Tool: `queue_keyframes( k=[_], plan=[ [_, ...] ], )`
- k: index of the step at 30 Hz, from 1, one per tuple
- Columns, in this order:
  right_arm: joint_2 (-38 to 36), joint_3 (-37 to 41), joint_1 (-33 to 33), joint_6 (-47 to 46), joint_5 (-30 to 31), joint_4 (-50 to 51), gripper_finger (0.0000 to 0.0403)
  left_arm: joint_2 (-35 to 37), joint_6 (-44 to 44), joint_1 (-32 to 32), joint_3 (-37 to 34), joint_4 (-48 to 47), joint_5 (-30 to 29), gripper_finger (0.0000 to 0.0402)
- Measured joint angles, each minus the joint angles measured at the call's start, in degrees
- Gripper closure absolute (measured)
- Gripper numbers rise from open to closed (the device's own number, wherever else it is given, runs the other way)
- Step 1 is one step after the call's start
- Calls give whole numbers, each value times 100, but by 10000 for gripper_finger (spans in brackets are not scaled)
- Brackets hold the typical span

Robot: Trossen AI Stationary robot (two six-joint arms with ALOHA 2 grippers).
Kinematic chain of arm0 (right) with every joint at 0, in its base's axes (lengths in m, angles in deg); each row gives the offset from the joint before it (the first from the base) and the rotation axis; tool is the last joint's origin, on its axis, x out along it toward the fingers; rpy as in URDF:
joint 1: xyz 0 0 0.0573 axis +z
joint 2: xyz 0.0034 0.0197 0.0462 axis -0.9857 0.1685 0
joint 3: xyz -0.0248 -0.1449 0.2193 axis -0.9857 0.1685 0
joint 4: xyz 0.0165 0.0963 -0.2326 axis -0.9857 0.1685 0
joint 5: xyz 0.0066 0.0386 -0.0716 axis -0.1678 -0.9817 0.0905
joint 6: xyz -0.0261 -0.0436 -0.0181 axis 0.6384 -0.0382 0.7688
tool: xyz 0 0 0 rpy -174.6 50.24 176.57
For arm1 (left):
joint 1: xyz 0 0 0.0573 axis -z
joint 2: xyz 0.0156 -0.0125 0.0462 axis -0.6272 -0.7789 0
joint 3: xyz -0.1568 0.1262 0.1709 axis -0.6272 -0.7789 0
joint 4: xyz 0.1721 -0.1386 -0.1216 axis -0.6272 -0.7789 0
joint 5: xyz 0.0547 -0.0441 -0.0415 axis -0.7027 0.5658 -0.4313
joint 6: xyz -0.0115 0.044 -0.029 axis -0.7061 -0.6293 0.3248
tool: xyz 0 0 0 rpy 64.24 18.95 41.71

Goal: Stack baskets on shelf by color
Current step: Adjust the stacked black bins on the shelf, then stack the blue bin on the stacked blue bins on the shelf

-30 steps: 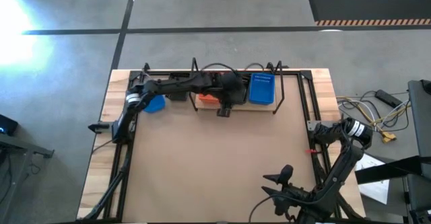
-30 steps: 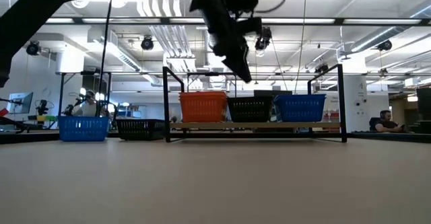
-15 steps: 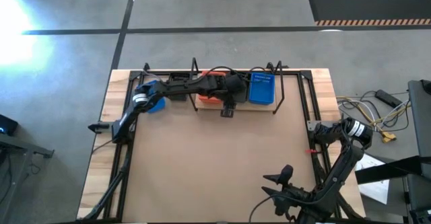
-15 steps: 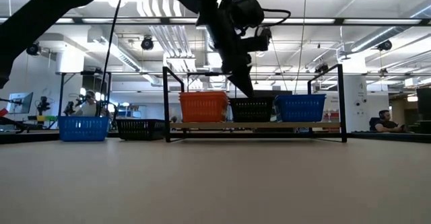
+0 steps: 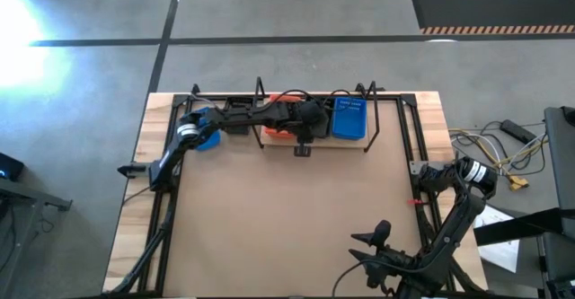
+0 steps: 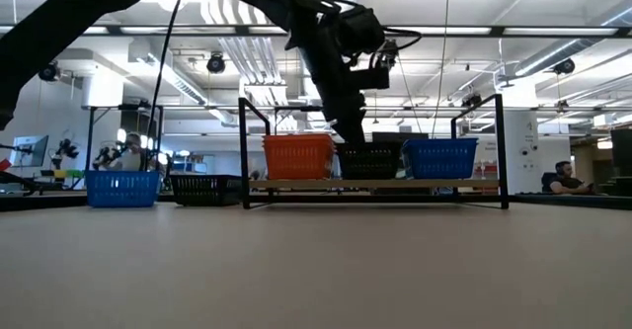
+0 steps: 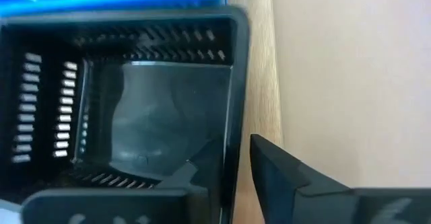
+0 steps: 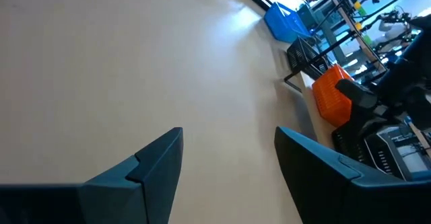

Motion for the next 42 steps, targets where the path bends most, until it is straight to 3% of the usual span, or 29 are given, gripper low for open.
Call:
queue_keyframes(
  k=[7,19,24,30,34,42],
  plan=[
    [-2,0,0,1,0,1,175,32,284,76,-1,-38,17,395],
    [-2,0,0,2,0,1,175,48,432,85,17,-38,17,384],
    [-4,0,0,2,-2,1,175,52,575,70,17,-73,19,353],
    [-4,0,-2,2,-22,3,175,302,577,71,279,-834,6,289],
    [-4,0,-1,0,-20,-2,175,787,636,159,362,-1456,-4,263],
    [-9,11,-2,-373,26,-31,175,2232,1909,776,203,-3039,-20,256]
  ],
)
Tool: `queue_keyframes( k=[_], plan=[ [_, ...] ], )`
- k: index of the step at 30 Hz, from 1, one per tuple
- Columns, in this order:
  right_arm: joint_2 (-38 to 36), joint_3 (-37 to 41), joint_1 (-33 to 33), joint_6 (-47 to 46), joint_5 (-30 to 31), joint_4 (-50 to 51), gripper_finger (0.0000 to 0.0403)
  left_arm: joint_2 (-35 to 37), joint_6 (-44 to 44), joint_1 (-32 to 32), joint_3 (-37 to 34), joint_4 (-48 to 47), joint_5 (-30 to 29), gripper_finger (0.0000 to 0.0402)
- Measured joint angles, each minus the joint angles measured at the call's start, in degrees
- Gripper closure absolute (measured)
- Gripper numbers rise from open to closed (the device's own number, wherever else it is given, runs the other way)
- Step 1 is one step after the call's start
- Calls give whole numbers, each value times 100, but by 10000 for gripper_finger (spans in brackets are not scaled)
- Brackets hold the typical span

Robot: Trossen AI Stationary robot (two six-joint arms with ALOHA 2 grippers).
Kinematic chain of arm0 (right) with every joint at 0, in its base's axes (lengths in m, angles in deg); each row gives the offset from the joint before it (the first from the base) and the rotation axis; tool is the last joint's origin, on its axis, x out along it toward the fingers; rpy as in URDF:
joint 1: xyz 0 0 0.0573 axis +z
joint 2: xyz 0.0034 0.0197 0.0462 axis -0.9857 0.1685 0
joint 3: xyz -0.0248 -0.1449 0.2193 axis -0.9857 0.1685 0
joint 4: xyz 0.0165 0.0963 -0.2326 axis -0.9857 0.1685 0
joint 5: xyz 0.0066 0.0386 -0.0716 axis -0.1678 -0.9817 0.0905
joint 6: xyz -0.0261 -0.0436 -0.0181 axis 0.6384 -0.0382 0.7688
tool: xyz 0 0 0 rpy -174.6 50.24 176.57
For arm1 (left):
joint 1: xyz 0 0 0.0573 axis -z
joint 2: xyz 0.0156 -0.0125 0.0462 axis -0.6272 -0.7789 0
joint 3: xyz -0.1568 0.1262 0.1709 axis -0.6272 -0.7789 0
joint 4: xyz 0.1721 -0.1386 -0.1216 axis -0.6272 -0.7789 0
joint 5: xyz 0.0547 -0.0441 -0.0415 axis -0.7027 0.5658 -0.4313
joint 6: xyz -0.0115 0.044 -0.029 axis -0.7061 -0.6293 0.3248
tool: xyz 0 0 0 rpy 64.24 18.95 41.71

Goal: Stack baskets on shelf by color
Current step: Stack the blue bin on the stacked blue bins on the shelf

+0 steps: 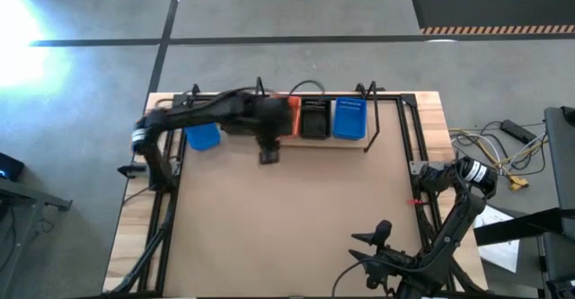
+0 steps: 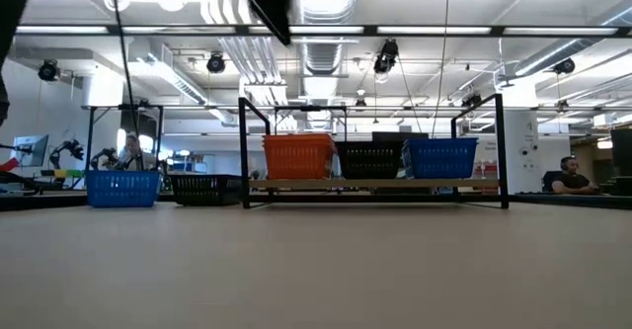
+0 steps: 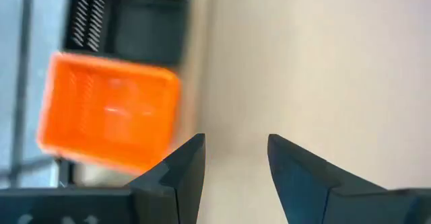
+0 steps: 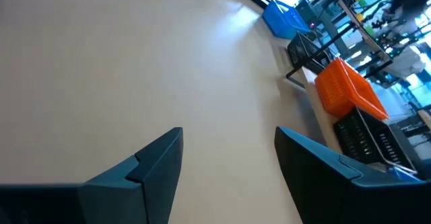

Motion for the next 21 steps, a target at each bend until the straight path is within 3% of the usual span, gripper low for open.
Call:
queue_keyframes(
  k=[6,12,18,21],
  plan=[
    [0,73,6,-317,38,-26,175,1244,1204,899,-1066,-116,-598,256],
    [0,193,156,-529,-68,-48,175,2541,2934,1569,-2939,-95,-1392,256],
    [0,242,271,-538,5,-67,175,3717,4764,1781,-5046,-49,-1451,256],
    [0,251,262,-516,122,-76,175,4161,5221,1678,-6000,228,-1476,256]
  ],
)
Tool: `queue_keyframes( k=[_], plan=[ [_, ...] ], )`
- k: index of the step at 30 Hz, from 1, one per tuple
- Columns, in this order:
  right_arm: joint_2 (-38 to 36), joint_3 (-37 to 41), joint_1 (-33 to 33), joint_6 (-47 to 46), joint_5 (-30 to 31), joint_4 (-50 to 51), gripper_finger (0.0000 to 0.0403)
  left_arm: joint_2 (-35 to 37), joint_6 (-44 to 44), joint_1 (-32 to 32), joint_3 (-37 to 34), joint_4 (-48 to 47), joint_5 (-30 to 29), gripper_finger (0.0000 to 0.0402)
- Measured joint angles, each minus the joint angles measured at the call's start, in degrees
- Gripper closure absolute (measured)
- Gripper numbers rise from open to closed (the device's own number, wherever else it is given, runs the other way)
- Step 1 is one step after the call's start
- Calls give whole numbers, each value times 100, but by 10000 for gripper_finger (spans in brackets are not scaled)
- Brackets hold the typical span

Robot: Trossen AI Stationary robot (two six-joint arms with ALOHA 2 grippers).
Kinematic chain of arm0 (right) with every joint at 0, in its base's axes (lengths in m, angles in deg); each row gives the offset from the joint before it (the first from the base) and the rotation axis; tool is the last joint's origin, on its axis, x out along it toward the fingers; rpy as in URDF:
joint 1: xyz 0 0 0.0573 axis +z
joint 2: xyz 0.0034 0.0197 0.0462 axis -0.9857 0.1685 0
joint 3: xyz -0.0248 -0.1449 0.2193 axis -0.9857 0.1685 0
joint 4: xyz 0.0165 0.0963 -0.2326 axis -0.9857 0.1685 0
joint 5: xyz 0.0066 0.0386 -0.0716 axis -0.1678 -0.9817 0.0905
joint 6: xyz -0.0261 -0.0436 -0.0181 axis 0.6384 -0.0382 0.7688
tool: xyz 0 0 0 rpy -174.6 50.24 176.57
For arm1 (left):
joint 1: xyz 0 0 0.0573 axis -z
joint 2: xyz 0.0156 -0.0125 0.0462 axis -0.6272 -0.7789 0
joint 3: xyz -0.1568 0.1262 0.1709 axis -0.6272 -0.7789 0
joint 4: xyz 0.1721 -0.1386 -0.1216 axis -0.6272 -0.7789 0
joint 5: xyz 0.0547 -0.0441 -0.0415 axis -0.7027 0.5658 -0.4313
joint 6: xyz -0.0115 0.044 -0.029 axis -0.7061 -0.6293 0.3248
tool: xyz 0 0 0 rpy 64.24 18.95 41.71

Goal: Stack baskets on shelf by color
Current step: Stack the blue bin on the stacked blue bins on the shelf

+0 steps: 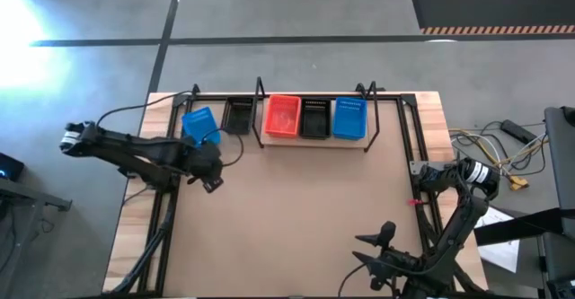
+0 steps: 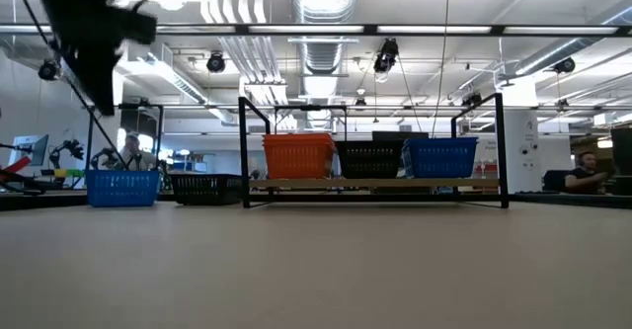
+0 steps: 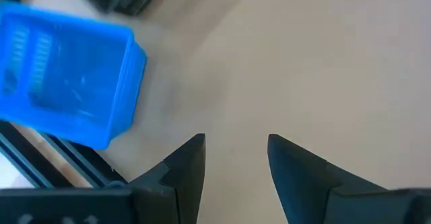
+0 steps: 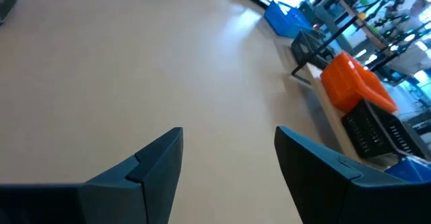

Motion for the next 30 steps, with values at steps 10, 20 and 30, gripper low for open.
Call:
queue_keyframes(
  k=[10,20,30],
  plan=[
    [0,0,-15,361,654,3,175,197,-329,-1470,-1432,889,-1025,256],
    [0,0,-15,300,667,-68,175,-782,-1623,-3146,-1360,2107,-601,256],
    [2,0,-15,288,663,-108,175,-2153,-2112,-3539,-1185,2058,-317,270]
  ],
)
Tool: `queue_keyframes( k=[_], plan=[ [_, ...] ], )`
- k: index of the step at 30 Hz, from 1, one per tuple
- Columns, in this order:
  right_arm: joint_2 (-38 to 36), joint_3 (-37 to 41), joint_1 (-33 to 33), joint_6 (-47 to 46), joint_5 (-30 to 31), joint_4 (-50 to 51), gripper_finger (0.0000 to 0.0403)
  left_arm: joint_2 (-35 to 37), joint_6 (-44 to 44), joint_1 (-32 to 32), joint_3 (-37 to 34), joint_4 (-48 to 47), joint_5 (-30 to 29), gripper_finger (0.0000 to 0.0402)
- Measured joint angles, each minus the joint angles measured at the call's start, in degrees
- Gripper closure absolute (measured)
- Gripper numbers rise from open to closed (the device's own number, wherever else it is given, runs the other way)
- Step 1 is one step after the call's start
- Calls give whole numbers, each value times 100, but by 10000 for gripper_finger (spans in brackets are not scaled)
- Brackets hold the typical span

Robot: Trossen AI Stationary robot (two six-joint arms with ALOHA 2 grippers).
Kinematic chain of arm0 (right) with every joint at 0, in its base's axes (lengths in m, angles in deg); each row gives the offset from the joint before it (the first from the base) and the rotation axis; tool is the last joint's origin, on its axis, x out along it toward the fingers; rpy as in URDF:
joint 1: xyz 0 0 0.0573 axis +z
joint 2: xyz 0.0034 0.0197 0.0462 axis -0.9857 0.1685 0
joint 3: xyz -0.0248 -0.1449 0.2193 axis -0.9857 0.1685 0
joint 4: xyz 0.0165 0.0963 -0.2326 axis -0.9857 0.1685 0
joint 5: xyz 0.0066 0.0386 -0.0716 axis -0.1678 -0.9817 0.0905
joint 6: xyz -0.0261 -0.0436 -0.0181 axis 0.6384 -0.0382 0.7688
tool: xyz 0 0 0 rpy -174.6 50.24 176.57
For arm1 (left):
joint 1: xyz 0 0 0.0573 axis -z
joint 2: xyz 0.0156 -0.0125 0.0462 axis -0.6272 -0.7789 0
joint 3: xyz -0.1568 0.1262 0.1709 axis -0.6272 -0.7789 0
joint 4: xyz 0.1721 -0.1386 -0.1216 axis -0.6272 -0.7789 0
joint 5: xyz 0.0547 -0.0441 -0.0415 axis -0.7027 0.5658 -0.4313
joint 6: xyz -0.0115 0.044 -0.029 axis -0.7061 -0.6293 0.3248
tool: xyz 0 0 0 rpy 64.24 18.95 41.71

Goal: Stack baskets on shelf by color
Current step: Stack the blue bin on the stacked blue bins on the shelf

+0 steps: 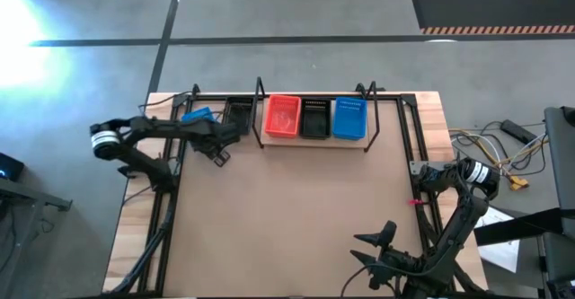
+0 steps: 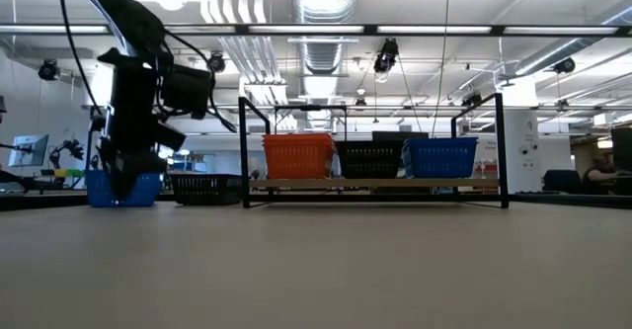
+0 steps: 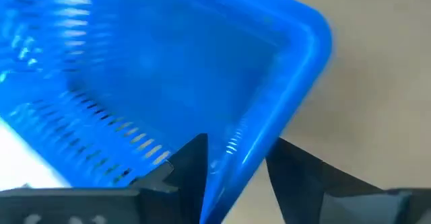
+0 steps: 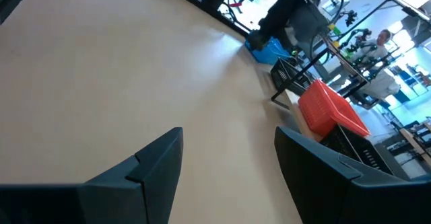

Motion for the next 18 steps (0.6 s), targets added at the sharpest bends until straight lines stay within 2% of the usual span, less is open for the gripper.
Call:
queue_keyframes(
  k=[4,8,13,16,18],
  plan=[
    [2,0,0,0,0,-1,175,-99,37,325,157,3,941,326],
    [7,0,0,-2,-2,-33,175,31,507,1085,289,-25,1948,390],
    [7,-15,15,2,-72,-105,175,126,1602,2619,510,30,2746,392],
    [7,-88,40,5,-219,-111,175,94,2423,3667,732,190,2858,398],
    [7,-163,60,73,-373,-107,175,49,2961,4296,837,644,2844,400]
  ],
)
